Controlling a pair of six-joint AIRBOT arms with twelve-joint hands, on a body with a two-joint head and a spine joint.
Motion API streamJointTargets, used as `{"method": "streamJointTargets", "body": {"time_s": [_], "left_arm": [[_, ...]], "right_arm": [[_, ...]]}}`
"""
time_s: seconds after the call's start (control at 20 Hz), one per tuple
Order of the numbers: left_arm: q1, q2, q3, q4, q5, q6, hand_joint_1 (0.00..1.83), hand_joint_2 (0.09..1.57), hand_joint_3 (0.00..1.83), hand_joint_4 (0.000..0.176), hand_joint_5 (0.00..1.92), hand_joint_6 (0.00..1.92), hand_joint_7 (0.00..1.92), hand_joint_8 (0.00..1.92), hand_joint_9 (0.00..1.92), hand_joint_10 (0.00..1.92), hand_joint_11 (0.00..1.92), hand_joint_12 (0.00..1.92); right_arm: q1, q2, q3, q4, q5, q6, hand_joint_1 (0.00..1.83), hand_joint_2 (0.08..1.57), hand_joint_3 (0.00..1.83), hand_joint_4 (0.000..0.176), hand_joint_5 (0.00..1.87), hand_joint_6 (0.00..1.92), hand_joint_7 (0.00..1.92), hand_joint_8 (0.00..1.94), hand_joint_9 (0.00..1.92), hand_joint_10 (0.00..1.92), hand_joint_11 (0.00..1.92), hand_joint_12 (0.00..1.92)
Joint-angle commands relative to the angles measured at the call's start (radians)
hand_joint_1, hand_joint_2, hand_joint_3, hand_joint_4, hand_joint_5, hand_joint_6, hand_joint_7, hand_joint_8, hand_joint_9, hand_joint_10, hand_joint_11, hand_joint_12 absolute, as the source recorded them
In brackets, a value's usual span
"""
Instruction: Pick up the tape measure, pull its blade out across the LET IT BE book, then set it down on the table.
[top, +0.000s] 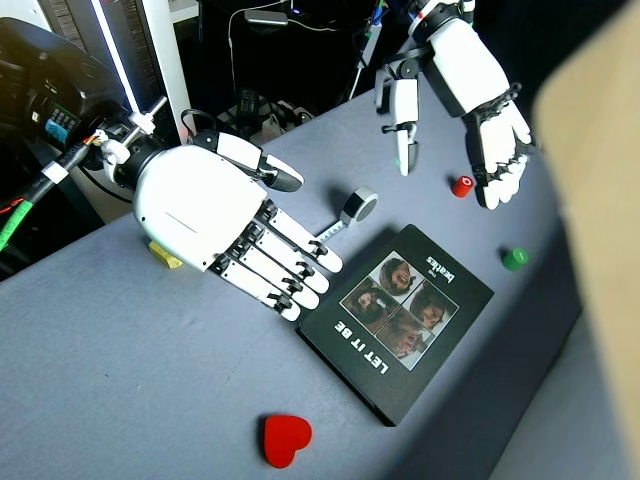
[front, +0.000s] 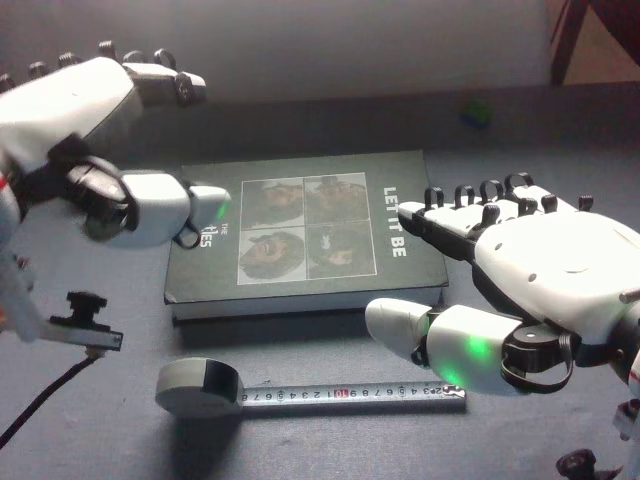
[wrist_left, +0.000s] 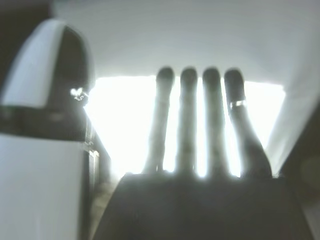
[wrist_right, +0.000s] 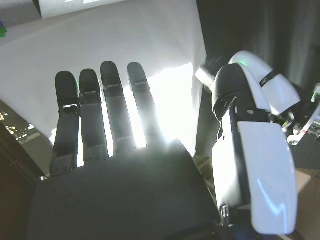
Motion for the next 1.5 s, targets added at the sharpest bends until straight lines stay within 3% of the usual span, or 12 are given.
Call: {"method": "streamJointTargets", "body": {"time_s": [0.0,0.35,0.55,0.75,1.1,1.45], "left_arm": [[0.020,0.015,0.002,0.124,-0.031,-0.101,0.92,1.09,0.00,0.000,0.40,0.01,0.39,0.01,0.35,0.01,0.06,0.74],[0.321,0.047,0.008,0.552,-0.044,-0.750,0.96,1.12,0.00,0.000,0.42,0.00,0.46,0.00,0.39,0.00,0.11,0.73],[0.469,0.010,0.016,0.663,-0.146,-0.921,1.01,1.13,0.00,0.000,0.44,0.01,0.49,0.01,0.40,0.01,0.12,0.73],[0.607,-0.054,0.086,0.788,-0.229,-1.067,1.05,1.14,0.00,0.000,0.49,0.00,0.53,0.00,0.46,0.01,0.19,0.72],[0.647,-0.105,0.155,0.807,-0.252,-1.089,1.09,1.13,0.00,0.000,0.60,0.01,0.62,0.00,0.54,0.01,0.26,0.71],[0.665,-0.128,0.177,0.813,-0.252,-1.086,1.12,1.12,0.00,0.000,0.62,0.01,0.64,0.00,0.58,0.01,0.30,0.71]], "right_arm": [[0.005,0.003,-0.002,-0.080,0.053,0.008,0.03,1.16,0.00,0.033,0.19,0.00,0.25,0.00,0.20,0.01,0.00,0.74],[0.004,0.004,-0.002,-0.083,0.053,0.009,0.03,1.17,0.00,0.033,0.22,0.00,0.29,0.00,0.24,0.01,0.00,0.80],[0.005,0.003,-0.002,-0.083,0.051,0.010,0.02,1.19,0.01,0.033,0.22,0.00,0.29,0.00,0.24,0.01,0.00,0.81],[0.004,0.003,-0.002,-0.084,0.051,0.015,0.02,1.19,0.01,0.034,0.22,0.00,0.29,0.00,0.25,0.01,0.00,0.82],[0.004,0.002,-0.002,-0.088,0.049,0.018,0.03,1.20,0.00,0.032,0.23,0.00,0.30,0.00,0.27,0.01,0.00,0.90],[0.004,0.002,-0.002,-0.090,0.049,0.020,0.03,1.21,0.01,0.032,0.24,0.01,0.30,0.00,0.28,0.01,0.00,0.90]]}}
